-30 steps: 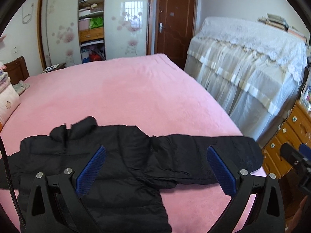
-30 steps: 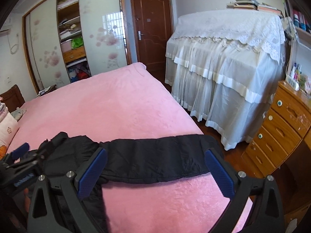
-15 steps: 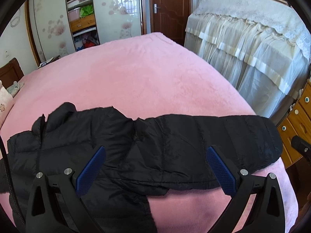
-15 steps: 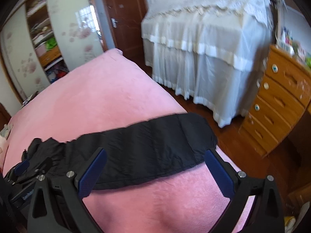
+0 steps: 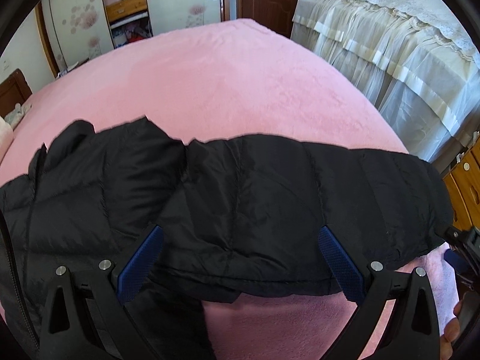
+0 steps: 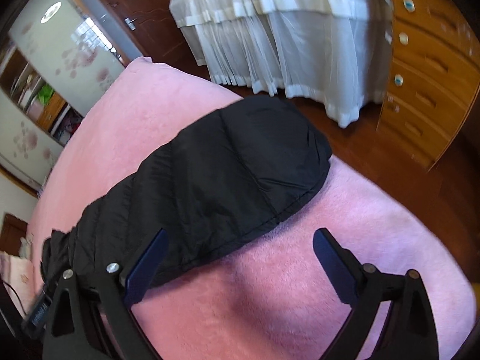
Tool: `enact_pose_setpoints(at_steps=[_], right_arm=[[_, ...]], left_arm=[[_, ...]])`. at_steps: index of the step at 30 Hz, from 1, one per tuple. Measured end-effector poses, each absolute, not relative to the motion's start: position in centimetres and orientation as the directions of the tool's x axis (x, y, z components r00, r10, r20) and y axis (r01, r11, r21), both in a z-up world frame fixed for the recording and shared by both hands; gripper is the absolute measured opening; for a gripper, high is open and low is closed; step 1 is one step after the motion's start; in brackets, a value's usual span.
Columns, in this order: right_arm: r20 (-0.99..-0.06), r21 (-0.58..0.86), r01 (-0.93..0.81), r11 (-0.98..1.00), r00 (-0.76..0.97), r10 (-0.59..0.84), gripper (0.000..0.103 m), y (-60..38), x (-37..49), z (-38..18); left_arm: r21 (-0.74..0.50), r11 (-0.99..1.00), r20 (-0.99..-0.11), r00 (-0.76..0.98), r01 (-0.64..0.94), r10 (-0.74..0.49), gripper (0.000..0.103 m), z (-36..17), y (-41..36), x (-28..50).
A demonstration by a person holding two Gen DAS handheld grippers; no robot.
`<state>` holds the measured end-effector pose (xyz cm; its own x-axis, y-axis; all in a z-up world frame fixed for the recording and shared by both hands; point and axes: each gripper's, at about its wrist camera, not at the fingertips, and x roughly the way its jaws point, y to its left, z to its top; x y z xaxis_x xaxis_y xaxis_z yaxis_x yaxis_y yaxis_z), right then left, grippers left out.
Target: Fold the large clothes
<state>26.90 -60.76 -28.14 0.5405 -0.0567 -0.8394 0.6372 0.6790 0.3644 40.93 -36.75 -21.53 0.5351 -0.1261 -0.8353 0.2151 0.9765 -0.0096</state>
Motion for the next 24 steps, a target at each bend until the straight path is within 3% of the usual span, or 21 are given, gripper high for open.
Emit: enact_pose_setpoints(at_steps=[7,8,10,12,18,24], right_arm=[[-0.842,0.391,0.678,0.623,0.536,-0.054,0.088,-61.6,28.6,-30.4],[-0.842,0.384,0.678,0.626,0.536,-0.064,0.081,-61.5,28.9,-30.4],[-0.840,0.390,0.664,0.638,0.540,-0.049,0.056,-61.3,29.6,-30.4],[-0.816,0.438,0.624,0.647,0.578,-0.006,0.014,-60.9,30.0,-29.6],[-0.712,0.395,0.519,0.758,0.694,-0.105,0.008,-56.5,29.3,-22.2],[-0.573,0.396,0.268,0.879,0.820,0.008,0.008,-47.4,30.4,-12.6]], left_arm=[[-0.003,0.974,-0.862,0.494,0.227,-0.117,0.102,-23.0,-37.2,41.1],[-0.002,0.973,-0.863,0.492,0.231,-0.119,0.102,-22.9,-37.2,40.9],[-0.008,0.971,-0.860,0.494,0.237,-0.128,0.102,-22.4,-36.8,40.5],[-0.017,0.972,-0.857,0.498,0.234,-0.135,0.102,-21.6,-36.1,40.1],[-0.066,0.977,-0.827,0.537,0.201,-0.166,0.102,-17.2,-31.1,38.4],[-0.094,0.989,-0.774,0.617,0.114,-0.145,0.102,-12.2,-21.8,36.0]])
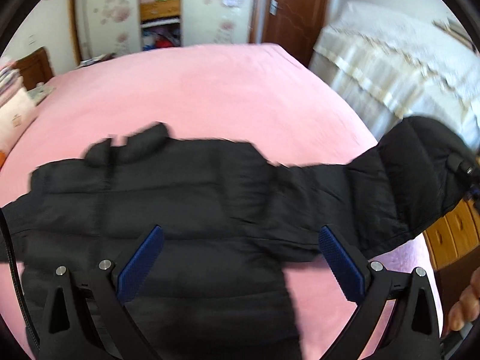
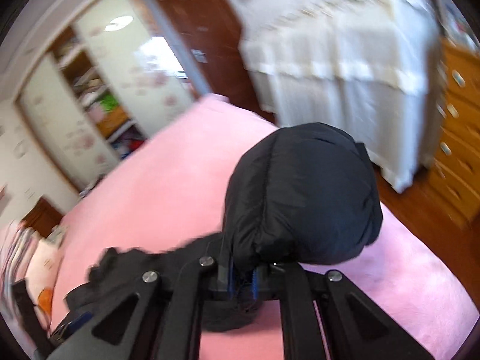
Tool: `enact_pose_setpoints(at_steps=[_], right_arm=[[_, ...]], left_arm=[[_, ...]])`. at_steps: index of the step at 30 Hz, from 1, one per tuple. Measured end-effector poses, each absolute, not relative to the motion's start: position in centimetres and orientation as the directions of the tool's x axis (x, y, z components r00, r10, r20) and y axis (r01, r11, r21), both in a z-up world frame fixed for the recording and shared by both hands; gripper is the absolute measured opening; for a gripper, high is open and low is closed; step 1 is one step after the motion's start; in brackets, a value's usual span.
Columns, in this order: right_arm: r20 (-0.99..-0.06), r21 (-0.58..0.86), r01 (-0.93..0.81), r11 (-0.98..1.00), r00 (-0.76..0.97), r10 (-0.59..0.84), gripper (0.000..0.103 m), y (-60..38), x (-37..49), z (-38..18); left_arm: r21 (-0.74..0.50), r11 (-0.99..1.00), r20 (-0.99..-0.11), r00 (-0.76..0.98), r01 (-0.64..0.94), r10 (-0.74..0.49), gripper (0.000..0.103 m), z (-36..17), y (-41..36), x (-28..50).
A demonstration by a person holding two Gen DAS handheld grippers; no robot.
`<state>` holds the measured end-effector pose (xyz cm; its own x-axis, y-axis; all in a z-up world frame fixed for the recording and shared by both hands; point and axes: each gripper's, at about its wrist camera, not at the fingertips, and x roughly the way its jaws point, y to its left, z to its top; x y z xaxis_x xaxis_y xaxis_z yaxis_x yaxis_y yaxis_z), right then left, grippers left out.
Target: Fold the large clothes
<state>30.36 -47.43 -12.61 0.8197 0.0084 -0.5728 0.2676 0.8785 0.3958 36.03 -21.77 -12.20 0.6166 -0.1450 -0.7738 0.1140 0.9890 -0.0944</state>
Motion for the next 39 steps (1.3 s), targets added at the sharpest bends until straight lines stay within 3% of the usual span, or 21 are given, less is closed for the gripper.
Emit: enact_pose_setpoints(at_steps=[6,14,17,20,22,26,35,39], right_arm=[[-0.522,0.334,-0.015,0.942,0.829,0.198,0.008,-34.3,32.8,-7.9],[-0.654,0.238,-0.218,0.946,0.685,0.322,0.009,-17.0,36.9,-14.3],[-0.715,0.190,-0.261,0.946,0.624,0.316,0.014,-12.3,37.8,-17.5],[-0.767,0.138,-0.324,0.936,0.563,0.308,0.034,-8.3,37.2,-20.7],[-0.776,0.122,-0.358,0.926,0.547,0.314,0.047,-7.5,36.1,-21.7],[-0.773,0.109,-0.394,0.912,0.544,0.328,0.063,-7.8,34.0,-21.8],[-0.763,0.171,-0.310,0.935,0.559,0.325,0.063,-12.7,30.2,-21.2],[-0.757,0.198,-0.229,0.953,0.581,0.297,0.063,-16.1,28.9,-21.1]], left_arm=[[-0.123,0.992,-0.753,0.654,-0.024,-0.078,0.102,-9.8,-10.0,34.4],[-0.178,0.970,-0.774,0.633,-0.163,-0.035,0.102,-12.4,2.7,34.1],[-0.195,0.960,-0.793,0.609,-0.203,-0.033,0.102,-14.3,6.3,34.1],[-0.197,0.953,-0.816,0.577,-0.228,-0.031,0.102,-15.8,8.5,33.9],[-0.207,0.951,-0.823,0.566,-0.229,-0.042,0.102,-16.7,9.3,33.8],[-0.242,0.948,-0.826,0.557,-0.208,-0.089,0.102,-17.7,10.1,33.9],[-0.332,0.938,-0.810,0.540,-0.097,-0.231,0.102,-19.7,9.2,36.6],[-0.424,0.904,-0.801,0.490,-0.059,-0.344,0.085,-21.6,9.4,39.1]])
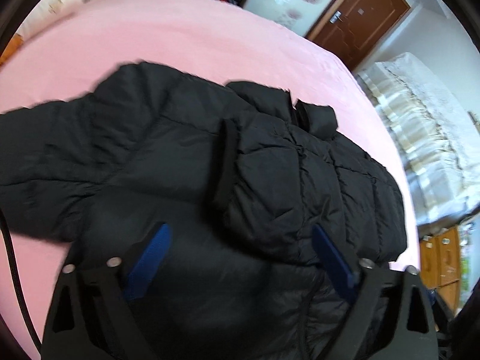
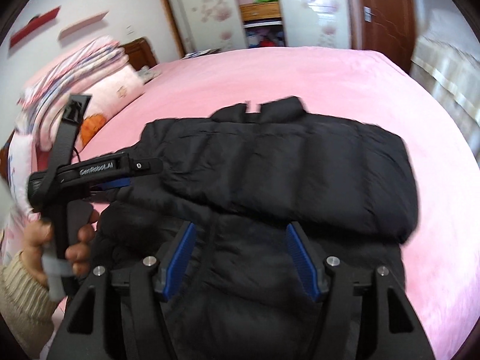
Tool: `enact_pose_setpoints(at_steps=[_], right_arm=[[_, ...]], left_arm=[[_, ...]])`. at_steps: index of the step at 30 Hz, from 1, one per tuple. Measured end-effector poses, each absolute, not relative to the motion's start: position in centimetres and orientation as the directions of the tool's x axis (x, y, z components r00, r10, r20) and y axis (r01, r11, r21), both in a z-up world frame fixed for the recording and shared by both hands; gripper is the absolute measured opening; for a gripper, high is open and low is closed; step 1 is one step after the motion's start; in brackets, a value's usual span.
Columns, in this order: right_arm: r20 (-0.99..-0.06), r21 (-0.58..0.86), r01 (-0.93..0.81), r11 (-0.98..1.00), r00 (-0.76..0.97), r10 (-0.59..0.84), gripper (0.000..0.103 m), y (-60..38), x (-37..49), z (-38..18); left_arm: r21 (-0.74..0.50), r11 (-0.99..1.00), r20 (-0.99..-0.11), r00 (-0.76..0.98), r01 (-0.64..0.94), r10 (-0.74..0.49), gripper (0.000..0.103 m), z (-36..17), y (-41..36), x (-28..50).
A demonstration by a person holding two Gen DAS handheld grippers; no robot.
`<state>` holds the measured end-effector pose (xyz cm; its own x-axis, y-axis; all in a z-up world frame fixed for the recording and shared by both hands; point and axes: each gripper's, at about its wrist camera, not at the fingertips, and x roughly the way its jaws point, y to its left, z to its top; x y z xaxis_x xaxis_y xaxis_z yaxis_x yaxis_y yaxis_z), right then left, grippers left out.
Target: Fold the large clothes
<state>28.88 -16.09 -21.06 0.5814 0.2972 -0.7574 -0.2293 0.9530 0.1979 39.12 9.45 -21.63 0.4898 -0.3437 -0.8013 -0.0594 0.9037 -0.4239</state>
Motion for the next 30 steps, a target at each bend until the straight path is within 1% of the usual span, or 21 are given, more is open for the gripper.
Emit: enact_pose_setpoints(at_steps=[1,4,5,6,8,10,11,13,15,17,19,22,24,29,30], right_arm=[[-0.755,0.196,-0.203,0.959,0.593,0.280,0.063,-17.1,28.5,-21.1],[-0.758,0.162,-0.138,0.977,0.616,0.213,0.063,-19.2,27.9,-21.3],[-0.762,0.151,-0.118,0.981,0.619,0.192,0.063,-19.8,27.8,-21.5],[-0.765,0.141,-0.100,0.985,0.621,0.173,0.063,-20.4,27.8,-21.7],[-0.774,0.125,-0.057,0.990,0.619,0.134,0.063,-21.8,27.9,-22.2],[-0.783,0.105,-0.008,0.994,0.616,0.087,0.063,-23.3,28.3,-22.8],[-0.789,0.088,0.025,0.996,0.612,0.055,0.063,-24.2,28.7,-23.2],[-0.800,0.072,0.075,0.995,0.600,0.013,0.063,-25.7,29.3,-23.8],[-0.815,0.060,0.134,0.989,0.579,-0.029,0.063,-27.2,30.1,-24.7],[-0.828,0.061,0.184,0.981,0.559,-0.053,0.063,-28.5,30.7,-25.4],[-0.838,0.083,0.232,0.969,0.542,-0.058,0.063,-29.5,31.3,-26.0],[-0.839,0.104,0.272,0.957,0.541,-0.062,0.063,-29.8,32.0,-26.1],[-0.823,0.094,0.269,0.959,0.562,-0.077,0.063,-29.1,32.5,-25.6],[-0.780,0.039,0.190,0.981,0.619,-0.089,0.063,-26.1,34.7,-24.2],[-0.774,0.020,0.170,0.985,0.626,-0.092,0.063,-25.4,35.1,-24.1]], left_arm=[[-0.449,0.892,-0.797,0.474,-0.054,-0.373,0.081,-22.1,9.4,39.8],[-0.496,0.867,-0.791,0.440,-0.055,-0.425,0.058,-23.4,8.9,41.5],[-0.503,0.862,-0.794,0.427,-0.059,-0.433,0.036,-23.9,8.6,41.8],[-0.503,0.862,-0.798,0.416,-0.062,-0.436,0.018,-24.1,8.4,42.2],[-0.477,0.877,-0.808,0.421,-0.056,-0.413,0.009,-23.6,7.5,42.4],[-0.353,0.935,-0.815,0.505,-0.044,-0.284,0.007,-21.2,6.5,41.6],[-0.333,0.942,-0.797,0.547,-0.045,-0.256,0.006,-20.0,6.6,41.1],[-0.334,0.941,-0.758,0.610,-0.060,-0.230,0.006,-18.1,7.2,39.8],[-0.320,0.944,-0.753,0.626,-0.080,-0.202,0.007,-17.6,7.8,39.0],[-0.276,0.956,-0.778,0.607,-0.098,-0.162,0.007,-18.4,7.9,38.6],[-0.233,0.963,-0.830,0.544,-0.136,-0.124,0.007,-20.8,8.1,38.6],[-0.244,0.955,-0.854,0.504,-0.170,-0.128,0.009,-23.2,8.5,38.1],[-0.241,0.955,-0.852,0.509,-0.172,-0.123,0.010,-23.6,8.4,37.8],[-0.212,0.963,-0.856,0.507,-0.169,-0.099,0.014,-24.0,7.3,38.1],[-0.211,0.962,-0.857,0.505,-0.170,-0.099,0.017,-24.0,7.2,38.1]])
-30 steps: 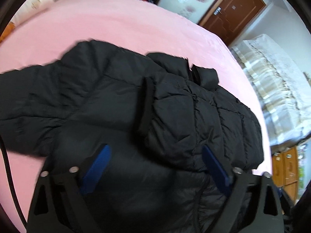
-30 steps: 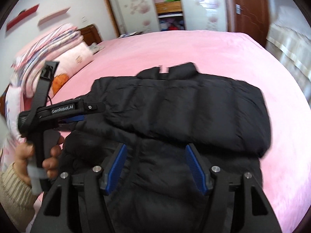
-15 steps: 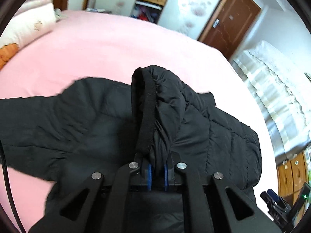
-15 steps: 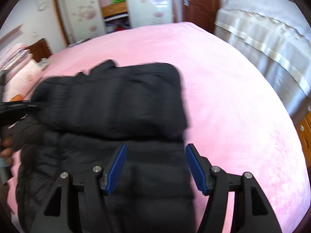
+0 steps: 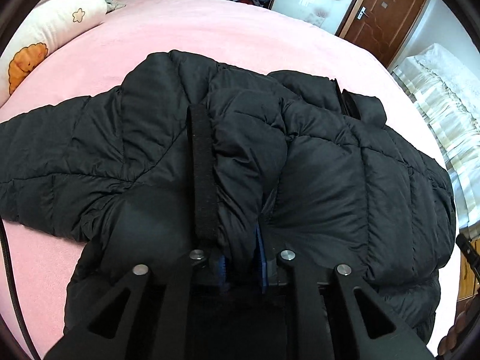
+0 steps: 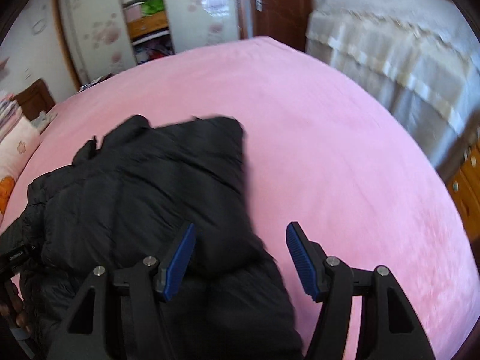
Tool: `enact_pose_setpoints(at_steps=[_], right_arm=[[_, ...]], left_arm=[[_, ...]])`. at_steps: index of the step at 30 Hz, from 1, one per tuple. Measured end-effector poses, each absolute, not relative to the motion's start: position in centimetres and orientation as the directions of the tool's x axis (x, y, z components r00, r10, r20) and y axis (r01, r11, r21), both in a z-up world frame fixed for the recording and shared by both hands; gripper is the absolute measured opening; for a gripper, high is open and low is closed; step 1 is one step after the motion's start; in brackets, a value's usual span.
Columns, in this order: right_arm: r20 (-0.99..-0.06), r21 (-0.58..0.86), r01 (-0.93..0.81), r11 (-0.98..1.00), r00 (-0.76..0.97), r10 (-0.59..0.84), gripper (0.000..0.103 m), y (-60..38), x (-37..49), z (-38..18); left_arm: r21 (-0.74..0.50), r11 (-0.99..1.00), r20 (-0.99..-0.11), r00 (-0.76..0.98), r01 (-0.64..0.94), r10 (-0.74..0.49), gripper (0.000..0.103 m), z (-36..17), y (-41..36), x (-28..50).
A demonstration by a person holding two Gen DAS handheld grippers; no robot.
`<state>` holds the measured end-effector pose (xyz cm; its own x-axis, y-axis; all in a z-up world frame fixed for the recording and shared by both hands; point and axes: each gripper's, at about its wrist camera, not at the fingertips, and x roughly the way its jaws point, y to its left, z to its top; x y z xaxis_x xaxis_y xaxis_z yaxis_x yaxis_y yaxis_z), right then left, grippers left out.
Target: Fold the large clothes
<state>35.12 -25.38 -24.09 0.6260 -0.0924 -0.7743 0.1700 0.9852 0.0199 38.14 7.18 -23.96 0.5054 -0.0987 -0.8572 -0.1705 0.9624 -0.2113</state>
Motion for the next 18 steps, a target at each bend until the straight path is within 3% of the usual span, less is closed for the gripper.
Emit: enact_pose_setpoints(at_steps=[3,8,13,16,18], right_arm=[[-0.772,-0.046,0.099,0.994,0.628,-0.098,0.059,-22.8,36.5,-24.5],[-0.817,-0.212,0.119,0.970,0.524,-0.242,0.051,-22.2,39.1,-28.5],[-0.849,-0.191,0.171,0.967,0.466,-0.250,0.051,-24.5,39.5,-30.1],[-0.855,-0.181,0.174,0.968,0.458,-0.242,0.051,-24.6,39.1,-29.6],[-0.861,-0.152,0.181,0.972,0.458,-0.220,0.052,-24.7,38.8,-28.8]], left_arm=[[-0.210,0.962,-0.862,0.497,-0.174,-0.098,0.022,-24.2,6.6,38.6],[-0.216,0.963,-0.867,0.485,-0.158,-0.115,0.031,-25.2,7.6,39.6],[-0.227,0.964,-0.869,0.477,-0.140,-0.135,0.037,-25.5,7.4,40.3],[-0.190,0.974,-0.878,0.464,-0.121,-0.113,0.049,-25.0,7.4,40.2],[-0.141,0.984,-0.882,0.466,-0.109,-0.074,0.065,-24.1,7.2,39.4]])
